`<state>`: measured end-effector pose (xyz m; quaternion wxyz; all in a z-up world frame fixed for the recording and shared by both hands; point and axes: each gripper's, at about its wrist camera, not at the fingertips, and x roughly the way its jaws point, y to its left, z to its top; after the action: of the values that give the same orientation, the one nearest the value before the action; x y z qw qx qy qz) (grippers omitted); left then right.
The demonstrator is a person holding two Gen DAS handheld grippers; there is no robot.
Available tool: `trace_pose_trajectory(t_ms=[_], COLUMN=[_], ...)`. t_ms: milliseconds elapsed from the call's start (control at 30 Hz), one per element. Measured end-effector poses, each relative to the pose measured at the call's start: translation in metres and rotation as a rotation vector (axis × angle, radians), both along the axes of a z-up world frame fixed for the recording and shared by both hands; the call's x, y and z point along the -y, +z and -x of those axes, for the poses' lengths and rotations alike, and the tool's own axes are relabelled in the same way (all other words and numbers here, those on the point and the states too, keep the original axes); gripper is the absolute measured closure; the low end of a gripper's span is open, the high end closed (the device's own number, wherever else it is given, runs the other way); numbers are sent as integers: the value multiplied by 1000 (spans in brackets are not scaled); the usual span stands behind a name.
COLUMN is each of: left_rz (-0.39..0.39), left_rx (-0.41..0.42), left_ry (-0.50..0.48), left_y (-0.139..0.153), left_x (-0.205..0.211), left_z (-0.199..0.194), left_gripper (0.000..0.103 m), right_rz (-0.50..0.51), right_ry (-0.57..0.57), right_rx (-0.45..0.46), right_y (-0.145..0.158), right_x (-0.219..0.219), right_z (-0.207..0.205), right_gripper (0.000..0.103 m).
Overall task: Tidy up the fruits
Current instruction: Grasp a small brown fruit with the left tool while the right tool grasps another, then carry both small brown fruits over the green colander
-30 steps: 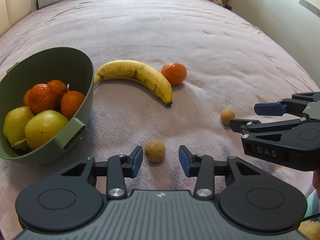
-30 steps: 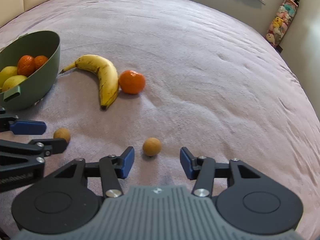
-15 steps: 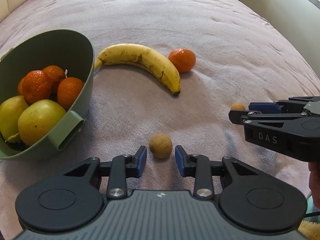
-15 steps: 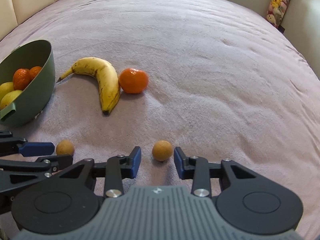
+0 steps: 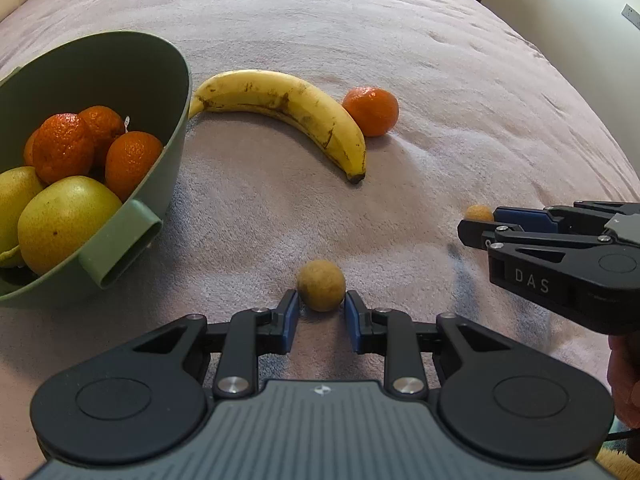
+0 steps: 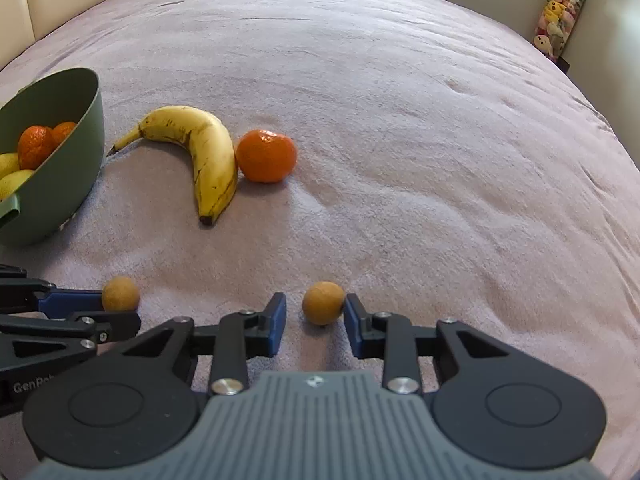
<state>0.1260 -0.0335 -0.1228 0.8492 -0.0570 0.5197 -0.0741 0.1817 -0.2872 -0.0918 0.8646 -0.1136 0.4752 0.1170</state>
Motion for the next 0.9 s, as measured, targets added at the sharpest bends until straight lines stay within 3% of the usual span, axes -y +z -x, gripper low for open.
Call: trace_pose_trajectory(t_ms=[300,500,633,900], left_rz=[26,48,49,37], left_rx=[20,38,48,63], left_ry=[11,29,32,35], left_y=[3,4,3,0], left_x=[-1,-2,-2,-1], left_z=[1,0,0,-2], left_gripper=[68,56,55,73], right_rz=[-1,6,5,6], right_ry=[-15,-21,-35,-33], right_rx=[-1,-3,-9,-17], right_y=[-3,-6,-8,-12], right_x=[1,1,3,2], right_z=[-6,-8,-10,-12], right_gripper=[74,74,74,78])
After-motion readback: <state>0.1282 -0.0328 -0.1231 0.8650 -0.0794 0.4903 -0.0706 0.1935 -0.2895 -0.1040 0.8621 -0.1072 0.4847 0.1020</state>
